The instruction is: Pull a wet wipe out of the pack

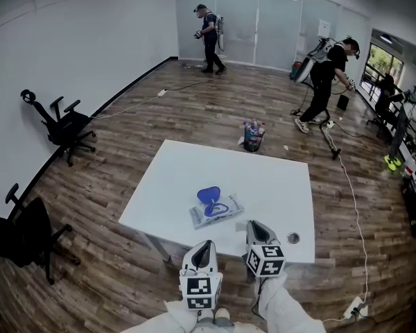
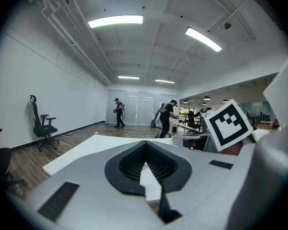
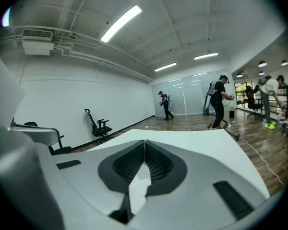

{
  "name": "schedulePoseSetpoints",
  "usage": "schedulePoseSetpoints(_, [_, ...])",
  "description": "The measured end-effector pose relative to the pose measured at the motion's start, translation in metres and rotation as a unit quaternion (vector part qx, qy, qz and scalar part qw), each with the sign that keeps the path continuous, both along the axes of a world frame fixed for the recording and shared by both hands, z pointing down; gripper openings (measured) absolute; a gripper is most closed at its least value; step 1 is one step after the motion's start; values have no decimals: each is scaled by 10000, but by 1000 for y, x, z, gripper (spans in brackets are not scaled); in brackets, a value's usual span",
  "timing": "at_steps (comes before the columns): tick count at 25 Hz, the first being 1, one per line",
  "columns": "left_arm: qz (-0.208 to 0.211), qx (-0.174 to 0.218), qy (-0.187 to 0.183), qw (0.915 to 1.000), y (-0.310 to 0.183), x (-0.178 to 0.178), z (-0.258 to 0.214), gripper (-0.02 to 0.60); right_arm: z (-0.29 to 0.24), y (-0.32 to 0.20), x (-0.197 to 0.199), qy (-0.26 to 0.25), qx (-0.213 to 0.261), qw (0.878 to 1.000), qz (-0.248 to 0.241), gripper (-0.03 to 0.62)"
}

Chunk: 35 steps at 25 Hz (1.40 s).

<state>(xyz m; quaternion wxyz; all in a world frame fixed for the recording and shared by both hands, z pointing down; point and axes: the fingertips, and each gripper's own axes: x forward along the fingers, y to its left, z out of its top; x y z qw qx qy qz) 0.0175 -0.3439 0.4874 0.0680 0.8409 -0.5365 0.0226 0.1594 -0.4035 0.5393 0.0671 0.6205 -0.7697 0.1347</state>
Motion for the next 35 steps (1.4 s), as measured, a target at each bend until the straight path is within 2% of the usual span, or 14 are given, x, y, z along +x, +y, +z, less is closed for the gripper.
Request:
schedulePoseSetpoints(5, [83, 91, -125, 9998, -3, 6, 4, -1, -4, 24, 6, -38, 85, 9999, 92, 12])
schedulePoseSetpoints(13, [236, 17, -34, 9997, -2, 18, 8, -2, -4, 54, 4, -303, 133, 9993, 195, 12])
schedulePoseSetpoints(23, [297, -28, 5, 9996, -3, 19, 9, -1, 2, 60, 11, -361, 83, 9990, 265, 12])
schedulePoseSetpoints(35, [286, -16, -53, 9996, -4, 20, 9, 0, 3, 62, 5, -288, 60, 9995, 104, 12])
